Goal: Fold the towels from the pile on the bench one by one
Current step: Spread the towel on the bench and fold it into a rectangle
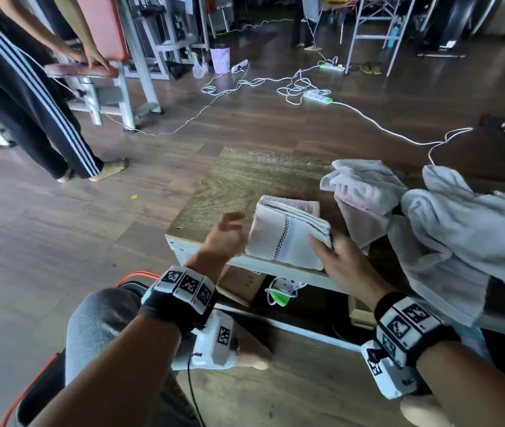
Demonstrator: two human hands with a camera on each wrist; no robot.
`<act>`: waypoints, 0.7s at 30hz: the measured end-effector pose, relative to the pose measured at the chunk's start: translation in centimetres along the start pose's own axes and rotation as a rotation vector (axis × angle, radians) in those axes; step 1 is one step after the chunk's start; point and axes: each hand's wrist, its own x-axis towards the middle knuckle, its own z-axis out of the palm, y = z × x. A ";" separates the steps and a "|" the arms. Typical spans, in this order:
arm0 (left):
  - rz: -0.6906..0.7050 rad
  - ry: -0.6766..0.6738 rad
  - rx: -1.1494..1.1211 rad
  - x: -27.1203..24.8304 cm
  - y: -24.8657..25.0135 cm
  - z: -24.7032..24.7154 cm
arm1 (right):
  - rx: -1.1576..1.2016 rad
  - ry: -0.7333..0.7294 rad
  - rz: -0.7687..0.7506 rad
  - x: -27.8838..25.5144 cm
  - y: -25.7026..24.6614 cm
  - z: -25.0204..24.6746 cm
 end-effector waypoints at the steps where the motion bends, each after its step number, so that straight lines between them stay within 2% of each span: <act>1: 0.037 -0.082 0.186 0.1 -0.5 0.2 | 0.010 -0.016 0.018 0.0 0.0 -0.2; 3: 0.061 -0.187 0.456 0.0 -1.0 0.7 | 0.047 -0.048 0.054 0.2 0.0 -0.5; 4: 0.065 -0.171 0.462 -0.1 -1.1 1.0 | 0.061 -0.068 0.073 0.4 0.0 -0.6; 8: 0.125 -0.038 0.199 0.7 -0.9 1.7 | 0.023 -0.105 0.151 2.1 -0.8 -1.4; 13: 0.144 0.126 0.084 3.8 1.2 3.0 | -0.035 0.040 0.211 6.9 -0.7 -1.5; 16: 0.022 0.107 0.134 5.6 1.3 3.6 | -0.044 0.053 0.302 8.9 0.1 -1.5; 18: -0.027 0.091 0.220 6.8 0.9 3.7 | -0.165 0.024 0.352 9.7 1.6 -1.1; 21: 0.010 0.073 0.255 7.6 0.7 3.6 | -0.381 0.096 0.217 9.9 3.4 -0.6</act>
